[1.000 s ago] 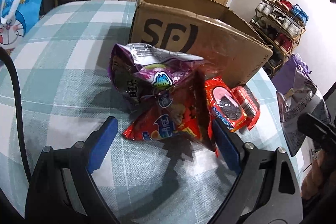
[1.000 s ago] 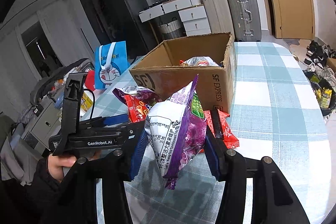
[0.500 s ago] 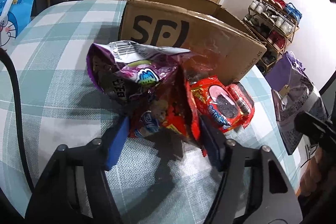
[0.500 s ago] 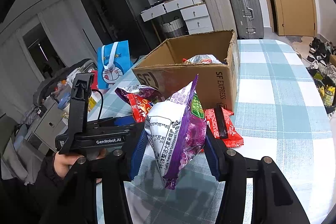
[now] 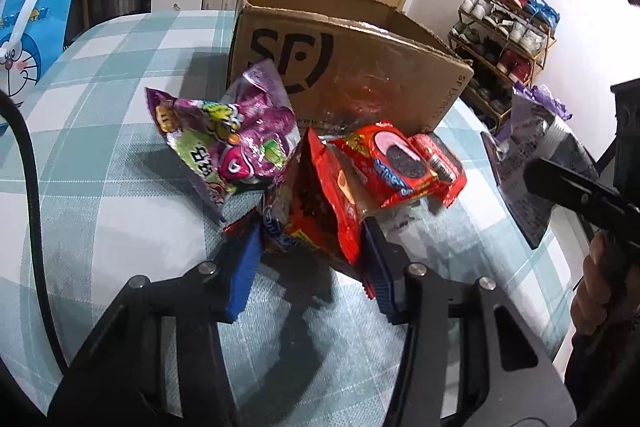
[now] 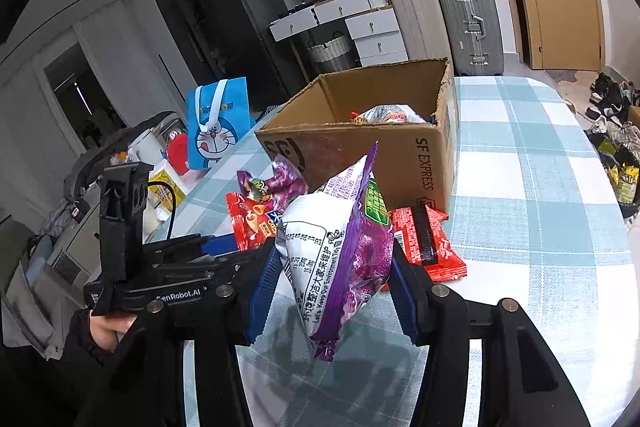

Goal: Organize snacks
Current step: 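Grasp the red chip bag with the left tool while the right tool holds the purple bag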

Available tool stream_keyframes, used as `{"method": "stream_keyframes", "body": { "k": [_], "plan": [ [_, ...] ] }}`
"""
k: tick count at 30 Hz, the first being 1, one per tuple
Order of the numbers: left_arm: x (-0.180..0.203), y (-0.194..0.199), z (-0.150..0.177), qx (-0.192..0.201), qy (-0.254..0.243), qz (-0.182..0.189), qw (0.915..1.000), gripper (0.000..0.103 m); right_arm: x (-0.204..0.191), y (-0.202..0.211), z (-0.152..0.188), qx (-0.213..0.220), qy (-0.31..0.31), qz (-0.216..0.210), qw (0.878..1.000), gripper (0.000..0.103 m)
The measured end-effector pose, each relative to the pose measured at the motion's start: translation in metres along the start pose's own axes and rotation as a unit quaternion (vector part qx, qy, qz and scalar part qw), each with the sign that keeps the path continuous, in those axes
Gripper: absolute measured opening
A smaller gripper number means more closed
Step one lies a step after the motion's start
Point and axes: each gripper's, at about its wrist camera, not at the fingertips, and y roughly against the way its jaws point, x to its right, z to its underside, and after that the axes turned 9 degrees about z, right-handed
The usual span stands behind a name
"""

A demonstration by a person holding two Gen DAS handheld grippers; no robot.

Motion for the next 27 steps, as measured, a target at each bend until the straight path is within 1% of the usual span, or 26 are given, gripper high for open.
{"method": "stream_keyframes", "body": {
  "k": [4,8,12,16,18,21,23,27],
  "plan": [
    [-0.001,-0.001,-0.002,-0.006,0.006,-0.005,1.0000,0.049,-0.002,0.000,-0.001,0.001,0.003,-0.001,1.000,0.052],
    [0.004,-0.006,-0.007,-0.009,-0.008,-0.018,0.9998,0.051,-0.004,0.002,-0.001,0.004,0.006,-0.001,1.000,0.052],
    [0.004,-0.013,-0.012,-0.015,-0.002,-0.026,0.9995,0.053,-0.004,0.003,-0.002,0.003,0.007,-0.002,1.000,0.052],
    [0.002,-0.021,-0.014,-0.018,0.002,-0.036,0.9992,0.053,-0.004,0.005,-0.003,0.008,0.007,-0.002,1.000,0.052],
    [0.003,-0.022,-0.014,-0.014,-0.002,-0.040,0.9991,0.052,-0.004,0.007,-0.003,0.010,0.006,-0.002,1.000,0.052],
    [0.008,-0.020,-0.012,-0.006,-0.018,-0.036,0.9992,0.045,-0.001,0.010,-0.003,0.012,0.003,-0.002,1.000,0.052],
    [0.010,-0.016,-0.009,-0.002,-0.025,-0.036,0.9990,0.044,0.000,0.011,-0.004,0.013,0.002,-0.002,1.000,0.052],
    [0.011,-0.003,-0.004,0.010,-0.020,-0.028,0.9994,0.044,0.001,0.013,-0.004,0.015,0.001,-0.001,1.000,0.052]
  ]
}}
